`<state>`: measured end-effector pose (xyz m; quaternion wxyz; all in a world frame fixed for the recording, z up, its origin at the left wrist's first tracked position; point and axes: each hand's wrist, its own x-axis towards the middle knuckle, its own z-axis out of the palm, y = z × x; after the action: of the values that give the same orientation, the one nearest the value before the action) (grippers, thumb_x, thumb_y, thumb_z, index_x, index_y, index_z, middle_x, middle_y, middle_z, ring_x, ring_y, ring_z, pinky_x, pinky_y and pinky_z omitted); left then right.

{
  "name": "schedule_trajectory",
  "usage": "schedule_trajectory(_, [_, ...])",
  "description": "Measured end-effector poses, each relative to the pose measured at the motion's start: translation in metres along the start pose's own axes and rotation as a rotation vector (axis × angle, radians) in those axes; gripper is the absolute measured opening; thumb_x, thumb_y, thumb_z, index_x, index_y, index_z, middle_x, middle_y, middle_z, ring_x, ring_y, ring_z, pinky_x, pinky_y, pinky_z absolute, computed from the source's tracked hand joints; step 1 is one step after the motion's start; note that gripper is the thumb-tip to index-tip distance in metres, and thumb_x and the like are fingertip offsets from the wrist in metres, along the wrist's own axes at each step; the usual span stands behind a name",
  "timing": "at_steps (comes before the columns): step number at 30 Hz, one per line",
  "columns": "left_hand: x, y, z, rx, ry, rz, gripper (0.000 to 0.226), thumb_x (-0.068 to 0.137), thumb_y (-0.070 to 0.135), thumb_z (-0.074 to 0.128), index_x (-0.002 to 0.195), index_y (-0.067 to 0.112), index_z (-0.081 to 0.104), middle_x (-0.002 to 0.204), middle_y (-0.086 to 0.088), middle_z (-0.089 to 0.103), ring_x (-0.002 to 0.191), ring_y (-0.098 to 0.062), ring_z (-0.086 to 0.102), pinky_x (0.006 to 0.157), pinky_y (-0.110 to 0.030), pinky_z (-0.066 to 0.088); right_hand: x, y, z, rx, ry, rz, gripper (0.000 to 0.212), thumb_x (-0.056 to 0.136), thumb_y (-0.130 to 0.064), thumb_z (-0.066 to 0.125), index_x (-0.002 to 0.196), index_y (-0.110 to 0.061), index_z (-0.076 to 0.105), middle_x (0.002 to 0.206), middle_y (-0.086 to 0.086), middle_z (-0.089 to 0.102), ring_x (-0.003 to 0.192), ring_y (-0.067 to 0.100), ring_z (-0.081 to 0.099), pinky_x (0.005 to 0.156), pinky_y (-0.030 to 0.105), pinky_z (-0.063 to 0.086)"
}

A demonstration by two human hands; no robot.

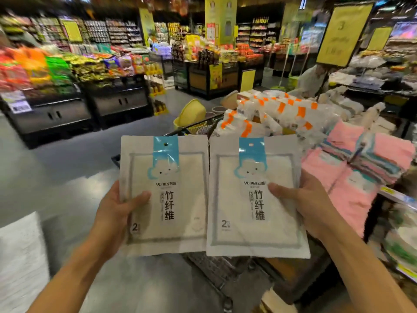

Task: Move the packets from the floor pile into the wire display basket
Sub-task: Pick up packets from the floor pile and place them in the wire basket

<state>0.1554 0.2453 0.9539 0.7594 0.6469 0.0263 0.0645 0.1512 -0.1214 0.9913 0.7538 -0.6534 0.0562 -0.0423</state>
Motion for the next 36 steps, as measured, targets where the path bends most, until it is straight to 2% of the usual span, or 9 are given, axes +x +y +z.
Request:
schedule_trajectory(3, [0.013, 0.003, -0.052, 0.005, 0.049, -0.003, 0.068, 0.062, 0.03, 0.09, 0.121, 0.013, 0.06, 0.112, -0.014, 0.076, 0.101, -0.038, 0.073, 0.084, -0.054, 0.061, 0.02, 0.02, 0.056, -0.003, -0.05, 0.036, 0.048, 0.079, 0.006, 0.077, 0.123, -0.009, 0.064, 0.108, 0.014, 0.078, 0.094, 0.035, 0.077, 0.078, 0.054, 0.063])
schedule_trajectory(5, [0.022, 0.003, -0.081, 0.017, 0.085, -0.014, 0.081, 0.051, 0.038, 0.099, 0.119, 0.014, 0.061, 0.112, -0.015, 0.076, 0.1, -0.037, 0.074, 0.079, -0.048, 0.064, 0.032, 0.029, 0.087, -0.001, -0.069, 0.06, 0.052, 0.077, 0.005, 0.078, 0.125, -0.008, 0.063, 0.111, 0.016, 0.077, 0.097, 0.037, 0.076, 0.084, 0.06, 0.06])
schedule_trajectory(7, [0.033, 0.003, -0.105, 0.007, 0.114, -0.029, 0.083, 0.049, 0.035, 0.1, 0.118, 0.013, 0.06, 0.111, -0.018, 0.075, 0.098, -0.037, 0.074, 0.071, -0.041, 0.065, 0.045, 0.037, 0.113, 0.005, -0.09, 0.088, 0.046, 0.08, 0.008, 0.075, 0.121, -0.009, 0.063, 0.108, 0.015, 0.078, 0.094, 0.036, 0.077, 0.077, 0.057, 0.063])
schedule_trajectory(10, [0.052, 0.0, -0.127, -0.025, 0.149, -0.048, 0.113, 0.024, 0.048, 0.103, 0.121, 0.01, 0.06, 0.106, -0.015, 0.077, 0.091, -0.032, 0.076, 0.066, -0.039, 0.064, 0.065, 0.047, 0.141, -0.002, -0.1, 0.129, 0.036, 0.085, 0.009, 0.071, 0.112, -0.015, 0.065, 0.099, 0.01, 0.08, 0.086, 0.029, 0.078, 0.062, 0.042, 0.065])
schedule_trajectory(14, [0.083, -0.01, -0.14, -0.083, 0.148, -0.097, 0.073, 0.062, 0.021, 0.09, 0.126, 0.008, 0.058, 0.11, -0.018, 0.075, 0.092, -0.032, 0.076, 0.064, -0.036, 0.063, 0.102, 0.064, 0.164, -0.026, -0.112, 0.172, 0.04, 0.086, 0.007, 0.072, 0.121, -0.012, 0.064, 0.106, 0.012, 0.079, 0.092, 0.032, 0.078, 0.072, 0.048, 0.065])
schedule_trajectory(19, [0.138, -0.019, -0.143, -0.054, 0.156, -0.127, 0.115, 0.029, 0.045, 0.103, 0.127, 0.006, 0.056, 0.108, -0.017, 0.076, 0.093, -0.034, 0.076, 0.065, -0.038, 0.063, 0.157, 0.076, 0.183, -0.034, -0.149, 0.196, 0.041, 0.088, 0.006, 0.07, 0.125, -0.011, 0.064, 0.11, 0.011, 0.078, 0.097, 0.032, 0.077, 0.08, 0.051, 0.064])
schedule_trajectory(22, [0.179, -0.023, -0.141, -0.022, 0.176, -0.158, 0.098, 0.044, 0.035, 0.101, 0.126, 0.005, 0.056, 0.107, -0.017, 0.076, 0.091, -0.034, 0.076, 0.063, -0.039, 0.063, 0.194, 0.078, 0.189, -0.012, -0.146, 0.196, 0.039, 0.088, 0.006, 0.069, 0.121, -0.014, 0.065, 0.108, 0.01, 0.079, 0.095, 0.031, 0.077, 0.074, 0.047, 0.065])
schedule_trajectory(28, [0.268, -0.041, -0.13, 0.02, 0.162, -0.192, 0.048, 0.075, 0.007, 0.078, 0.12, 0.01, 0.059, 0.112, -0.018, 0.075, 0.099, -0.04, 0.074, 0.078, -0.053, 0.062, 0.269, 0.09, 0.178, 0.058, -0.07, 0.215, 0.038, 0.088, 0.009, 0.068, 0.119, -0.013, 0.065, 0.105, 0.014, 0.079, 0.092, 0.033, 0.078, 0.068, 0.044, 0.065])
schedule_trajectory(36, [0.371, -0.089, -0.085, 0.103, 0.038, -0.318, 0.038, 0.089, 0.0, 0.068, 0.121, 0.016, 0.058, 0.106, -0.012, 0.077, 0.093, -0.035, 0.076, 0.07, -0.048, 0.065, 0.324, 0.131, 0.135, 0.079, 0.185, 0.264, 0.039, 0.087, 0.011, 0.069, 0.12, -0.01, 0.066, 0.106, 0.014, 0.079, 0.093, 0.033, 0.077, 0.073, 0.048, 0.065])
